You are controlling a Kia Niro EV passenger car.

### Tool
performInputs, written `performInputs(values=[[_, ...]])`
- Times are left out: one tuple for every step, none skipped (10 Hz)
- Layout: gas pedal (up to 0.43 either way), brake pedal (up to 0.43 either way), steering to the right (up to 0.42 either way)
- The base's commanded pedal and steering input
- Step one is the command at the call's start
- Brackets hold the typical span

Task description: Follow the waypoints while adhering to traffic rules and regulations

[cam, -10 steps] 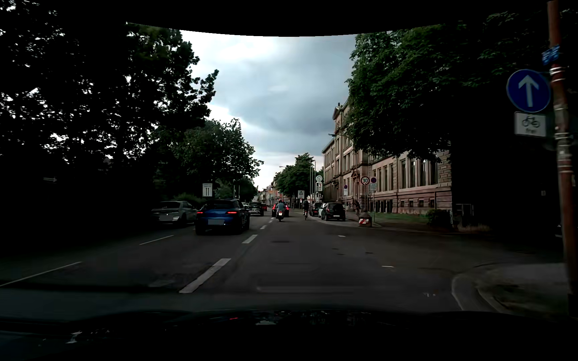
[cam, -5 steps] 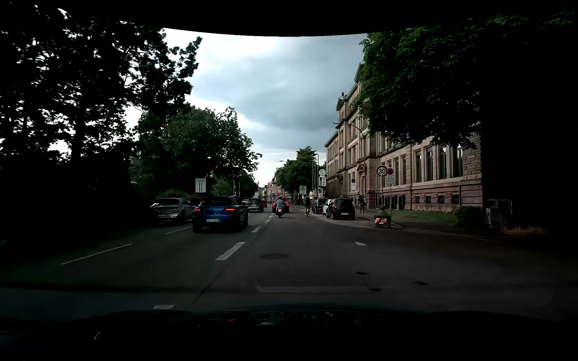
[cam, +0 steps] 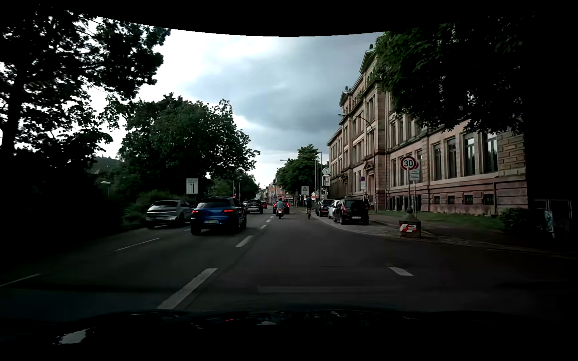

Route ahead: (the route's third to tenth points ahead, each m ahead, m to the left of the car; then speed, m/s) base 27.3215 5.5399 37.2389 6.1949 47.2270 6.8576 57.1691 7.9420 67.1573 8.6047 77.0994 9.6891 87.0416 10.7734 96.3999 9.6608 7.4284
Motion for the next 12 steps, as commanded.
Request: performInputs(values=[[0.087, 0.0, -0.007], [0.087, 0.0, -0.006], [0.087, 0.0, -0.006], [0.087, 0.0, -0.006], [0.087, 0.0, -0.006], [0.087, 0.0, -0.007], [0.087, 0.0, -0.007], [0.087, 0.0, -0.007], [0.087, 0.0, -0.007], [0.087, 0.0, -0.007], [0.079, 0.0, -0.007], [0.067, 0.0, -0.007]])
